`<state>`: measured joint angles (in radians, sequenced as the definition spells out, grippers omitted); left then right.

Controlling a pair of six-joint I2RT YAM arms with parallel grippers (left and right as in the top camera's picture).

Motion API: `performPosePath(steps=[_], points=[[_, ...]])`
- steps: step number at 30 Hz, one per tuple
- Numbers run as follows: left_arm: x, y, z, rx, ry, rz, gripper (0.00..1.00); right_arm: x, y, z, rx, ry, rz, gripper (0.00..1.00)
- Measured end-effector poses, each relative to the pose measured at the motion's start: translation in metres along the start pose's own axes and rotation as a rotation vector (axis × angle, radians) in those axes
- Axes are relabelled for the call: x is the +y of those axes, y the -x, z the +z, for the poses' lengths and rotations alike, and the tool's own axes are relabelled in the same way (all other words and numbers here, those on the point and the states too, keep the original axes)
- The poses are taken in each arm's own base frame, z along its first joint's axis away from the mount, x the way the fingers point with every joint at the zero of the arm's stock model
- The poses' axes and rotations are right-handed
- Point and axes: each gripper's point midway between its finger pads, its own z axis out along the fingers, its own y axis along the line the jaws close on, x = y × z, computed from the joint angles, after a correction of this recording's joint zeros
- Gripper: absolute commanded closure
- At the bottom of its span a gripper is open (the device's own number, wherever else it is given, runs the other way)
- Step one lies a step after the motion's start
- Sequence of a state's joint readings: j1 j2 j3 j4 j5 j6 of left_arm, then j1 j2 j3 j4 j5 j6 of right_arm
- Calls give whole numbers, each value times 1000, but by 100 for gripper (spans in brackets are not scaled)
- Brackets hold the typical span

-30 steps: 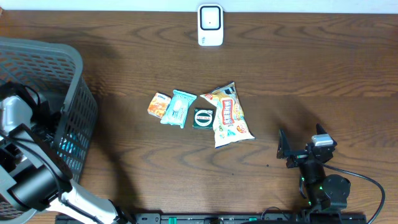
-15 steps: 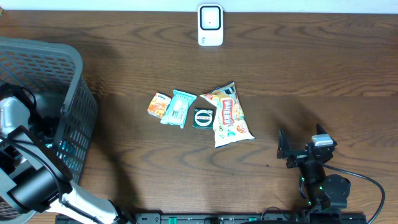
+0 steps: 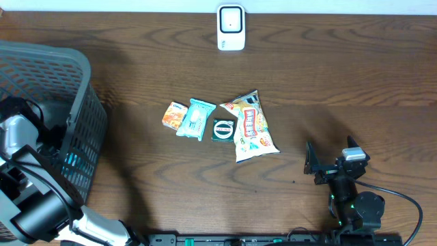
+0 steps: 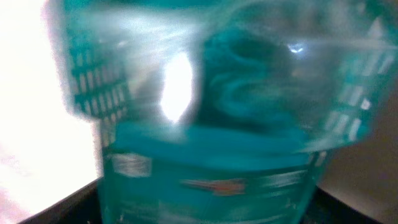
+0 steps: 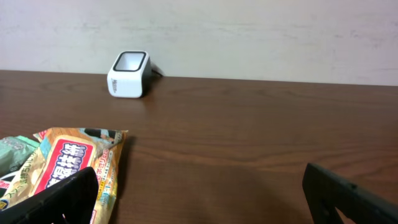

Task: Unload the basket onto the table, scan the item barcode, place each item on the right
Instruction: 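Reach the left gripper into the basket and grasp the teal Listerine bottle, then carry the Listerine bottle right and stand it right of the snack bag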

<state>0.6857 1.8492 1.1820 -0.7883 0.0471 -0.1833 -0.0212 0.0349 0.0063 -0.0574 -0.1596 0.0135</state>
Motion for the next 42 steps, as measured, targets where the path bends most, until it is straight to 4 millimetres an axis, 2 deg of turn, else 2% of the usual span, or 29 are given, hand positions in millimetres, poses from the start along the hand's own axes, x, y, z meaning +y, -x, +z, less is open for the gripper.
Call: performPosePath(steps=[3,11,13,16,18,21,23,27,30,31,33,35,36,39,42], points=[[0,1,-1,-4,0,20,50,0,0,0,0,0,0,1],[3,0,-9,59,30,20,52,0,0,0,0,0,0,1],[6,-3,-13,86,51,21,56,0,0,0,0,0,0,1],[6,-3,-24,100,56,19,56,0,0,0,0,0,0,1],[3,7,-37,60,46,17,55,0,0,0,0,0,0,1],[-3,30,-81,-88,8,5,55,0,0,0,0,0,0,1],[-4,38,-112,-187,-17,-2,56,0,0,0,0,0,0,1],[-6,47,-188,-432,-86,-29,55,0,0,0,0,0,0,1],[-6,44,-241,-601,-151,-75,55,0,0,0,0,0,0,1],[-6,40,-257,-652,-179,-92,55,0,0,0,0,0,0,1],[-10,26,-305,-785,-288,-120,55,0,0,0,0,0,0,1],[-20,15,-331,-846,-382,-110,55,0,0,0,0,0,0,1],[-31,5,-352,-893,-467,-88,55,0,0,0,0,0,0,1],[-71,-35,-393,-926,-701,19,55,0,0,0,0,0,0,1],[-107,-68,-411,-877,-862,124,55,0,0,0,0,0,0,1]])
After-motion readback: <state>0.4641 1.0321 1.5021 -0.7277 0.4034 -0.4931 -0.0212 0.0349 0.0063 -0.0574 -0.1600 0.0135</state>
